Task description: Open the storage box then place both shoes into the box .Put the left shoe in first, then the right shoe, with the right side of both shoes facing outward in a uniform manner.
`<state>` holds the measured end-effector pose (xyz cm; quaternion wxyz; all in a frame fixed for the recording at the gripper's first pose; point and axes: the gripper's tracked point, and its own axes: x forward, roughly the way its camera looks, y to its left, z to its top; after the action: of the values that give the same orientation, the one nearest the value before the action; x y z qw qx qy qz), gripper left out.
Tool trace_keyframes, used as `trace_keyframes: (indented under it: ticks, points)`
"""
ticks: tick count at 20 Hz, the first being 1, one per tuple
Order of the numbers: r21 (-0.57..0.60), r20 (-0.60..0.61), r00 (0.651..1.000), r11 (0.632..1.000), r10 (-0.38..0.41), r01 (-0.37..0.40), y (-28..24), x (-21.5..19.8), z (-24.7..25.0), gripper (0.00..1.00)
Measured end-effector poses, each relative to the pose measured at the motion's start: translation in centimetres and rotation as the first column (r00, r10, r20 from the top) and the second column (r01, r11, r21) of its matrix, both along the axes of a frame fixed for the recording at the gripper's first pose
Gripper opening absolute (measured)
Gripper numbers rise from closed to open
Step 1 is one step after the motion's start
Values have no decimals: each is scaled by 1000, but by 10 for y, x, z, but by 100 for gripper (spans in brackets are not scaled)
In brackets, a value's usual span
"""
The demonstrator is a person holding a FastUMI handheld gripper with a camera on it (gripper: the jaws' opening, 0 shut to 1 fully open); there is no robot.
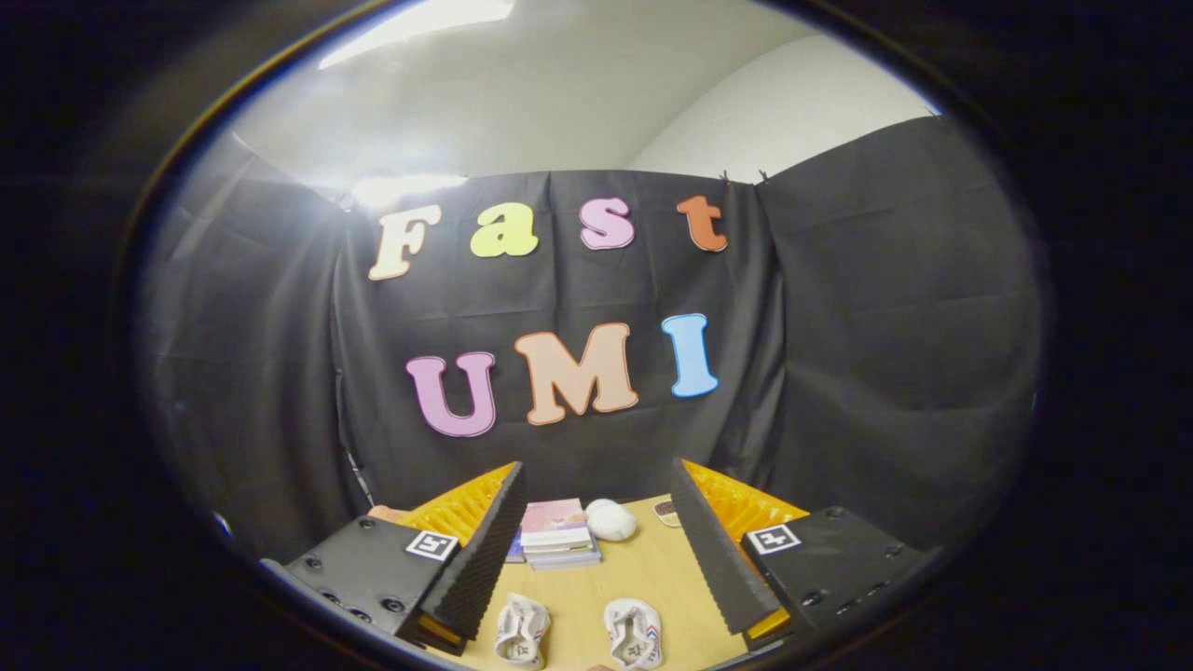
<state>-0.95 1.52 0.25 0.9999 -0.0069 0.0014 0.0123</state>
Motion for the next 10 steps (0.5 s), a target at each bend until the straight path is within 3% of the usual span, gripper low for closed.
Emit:
trace_keyframes:
  ticks: [10]
  points:
    - [24,-19,1000,1000,8,-7,3,5,-8,96]
